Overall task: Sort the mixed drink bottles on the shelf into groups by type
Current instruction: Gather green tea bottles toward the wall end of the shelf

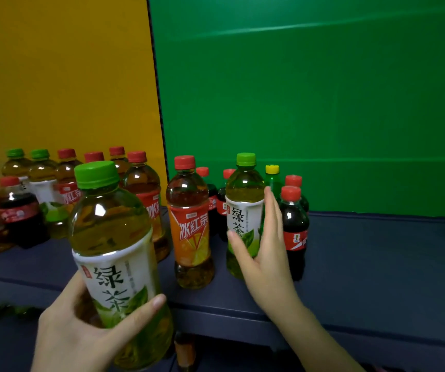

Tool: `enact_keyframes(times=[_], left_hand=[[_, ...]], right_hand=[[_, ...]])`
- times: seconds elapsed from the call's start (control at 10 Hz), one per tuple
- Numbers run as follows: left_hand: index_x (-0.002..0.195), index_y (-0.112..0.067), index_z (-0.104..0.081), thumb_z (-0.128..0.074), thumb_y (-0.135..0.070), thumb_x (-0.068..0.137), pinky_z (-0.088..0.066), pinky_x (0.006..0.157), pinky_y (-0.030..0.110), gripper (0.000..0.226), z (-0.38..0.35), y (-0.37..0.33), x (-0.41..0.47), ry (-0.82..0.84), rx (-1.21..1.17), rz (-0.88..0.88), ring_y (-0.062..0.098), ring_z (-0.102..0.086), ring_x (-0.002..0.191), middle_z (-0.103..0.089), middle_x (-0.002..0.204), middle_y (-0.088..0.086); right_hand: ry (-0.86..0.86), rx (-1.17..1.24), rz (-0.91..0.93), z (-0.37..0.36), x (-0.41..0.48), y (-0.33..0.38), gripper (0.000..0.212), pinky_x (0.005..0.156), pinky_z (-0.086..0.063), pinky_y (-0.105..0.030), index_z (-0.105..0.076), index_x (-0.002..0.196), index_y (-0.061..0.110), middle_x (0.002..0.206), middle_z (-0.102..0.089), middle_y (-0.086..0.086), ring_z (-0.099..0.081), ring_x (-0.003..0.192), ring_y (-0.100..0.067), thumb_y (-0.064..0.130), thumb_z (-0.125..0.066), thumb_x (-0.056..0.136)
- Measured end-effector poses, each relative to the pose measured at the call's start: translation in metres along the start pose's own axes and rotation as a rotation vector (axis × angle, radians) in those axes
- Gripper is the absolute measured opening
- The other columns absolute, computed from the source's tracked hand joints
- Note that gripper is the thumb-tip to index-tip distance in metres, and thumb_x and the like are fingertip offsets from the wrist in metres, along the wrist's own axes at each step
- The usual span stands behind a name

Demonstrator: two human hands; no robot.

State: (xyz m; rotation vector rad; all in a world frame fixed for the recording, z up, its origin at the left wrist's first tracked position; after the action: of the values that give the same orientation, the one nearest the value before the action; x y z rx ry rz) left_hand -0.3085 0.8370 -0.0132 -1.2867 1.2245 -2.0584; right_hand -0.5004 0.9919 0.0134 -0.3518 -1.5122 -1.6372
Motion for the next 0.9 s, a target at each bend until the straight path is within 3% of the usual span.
enact_keyframes(times=[0.1, 0.2, 0.3, 0.4, 0.5, 0.6, 0.8, 0.9], left_hand=[[0.098, -0.018, -0.061, -0.08, -0.059, 0.016, -0.044, 0.059, -0.001, 0.094, 0.003, -0.013, -0.009, -0.024, 0.018, -0.021, -0.013, -0.06, 0.078, -0.062, 0.098, -0.028], [0.093, -0.026, -0.062, -0.086, -0.049, 0.03, -0.046, 0.057, 0.0, 0.072, 0.003, -0.029, -0.018, -0.043, 0.022, -0.006, -0.013, -0.062, 0.074, -0.067, 0.086, -0.029], [0.092, -0.033, -0.063, -0.082, -0.034, 0.029, -0.048, 0.059, 0.003, 0.066, 0.007, -0.033, -0.026, -0.096, 0.049, 0.023, -0.01, -0.063, 0.074, -0.069, 0.082, -0.028], [0.086, -0.038, -0.066, -0.088, -0.05, 0.032, -0.052, 0.063, 0.009, 0.059, 0.014, -0.031, -0.031, -0.155, 0.045, 0.046, -0.006, -0.064, 0.077, -0.07, 0.084, -0.024], [0.087, -0.046, -0.064, -0.08, -0.058, 0.025, -0.057, 0.068, 0.028, 0.065, 0.023, -0.027, -0.035, -0.205, 0.054, 0.073, -0.001, -0.067, 0.078, -0.072, 0.086, -0.019], [0.087, -0.044, -0.065, -0.078, -0.064, 0.027, -0.055, 0.071, 0.033, 0.065, 0.035, -0.024, -0.039, -0.255, 0.103, 0.074, 0.003, -0.067, 0.079, -0.072, 0.085, -0.017], [0.089, -0.041, -0.064, -0.078, -0.063, 0.035, -0.057, 0.073, 0.039, 0.06, 0.082, -0.015, -0.046, -0.389, 0.188, 0.077, 0.006, -0.069, 0.08, -0.073, 0.086, -0.012], [0.09, -0.042, -0.063, -0.077, -0.067, 0.036, -0.058, 0.073, 0.038, 0.061, 0.117, -0.01, -0.053, -0.443, 0.237, 0.096, 0.002, -0.067, 0.081, -0.071, 0.089, -0.016]], right_hand=[[-0.08, -0.012, -0.091, -0.014, 0.018, -0.011, 0.092, 0.108, -0.01, -0.004, 0.005, 0.147, 0.025, 0.157, -0.004, 0.006, -0.005, 0.137, 0.01, 0.024, -0.063, 0.086], [-0.119, -0.039, -0.195, -0.025, 0.018, -0.028, 0.096, 0.109, -0.032, -0.03, -0.003, 0.147, 0.02, 0.15, -0.029, -0.006, -0.032, 0.135, -0.018, 0.023, -0.071, 0.079], [-0.098, -0.058, -0.255, -0.026, 0.014, -0.036, 0.086, 0.094, -0.04, -0.029, -0.019, 0.144, 0.013, 0.135, -0.046, -0.007, -0.047, 0.121, -0.022, 0.026, -0.072, 0.078], [-0.089, 0.009, -0.253, -0.021, 0.01, -0.033, 0.081, 0.09, -0.04, -0.027, -0.025, 0.142, 0.013, 0.129, -0.049, -0.004, -0.046, 0.11, -0.011, 0.027, -0.072, 0.077], [-0.101, 0.09, -0.238, -0.017, -0.005, -0.028, 0.08, 0.092, -0.045, -0.032, -0.026, 0.142, 0.018, 0.129, -0.049, -0.001, -0.048, 0.111, -0.01, 0.032, -0.07, 0.077], [-0.1, 0.195, -0.262, -0.013, -0.02, -0.02, 0.086, 0.092, -0.05, -0.044, -0.026, 0.14, 0.026, 0.127, -0.053, 0.001, -0.054, 0.112, -0.015, 0.047, -0.068, 0.068], [0.125, 0.314, -0.213, -0.036, -0.035, 0.019, 0.093, 0.09, -0.045, -0.034, -0.033, 0.137, 0.032, 0.122, -0.056, 0.007, -0.054, 0.11, -0.012, 0.056, -0.063, 0.053], [0.259, 0.369, -0.206, -0.076, -0.043, 0.037, 0.094, 0.087, -0.049, -0.035, -0.038, 0.134, 0.032, 0.116, -0.06, 0.009, -0.058, 0.103, -0.009, 0.061, -0.064, 0.048]])
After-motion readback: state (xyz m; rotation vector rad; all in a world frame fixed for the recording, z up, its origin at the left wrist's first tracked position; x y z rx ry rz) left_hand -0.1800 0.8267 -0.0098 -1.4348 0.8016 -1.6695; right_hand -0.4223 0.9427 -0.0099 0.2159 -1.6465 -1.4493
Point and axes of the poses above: each hand's wrist, its own x-axis towards the middle knuckle, its own z-axis out of the back of the hand, y = z × x, the point moved 4 cm from there along x, towards the middle knuckle
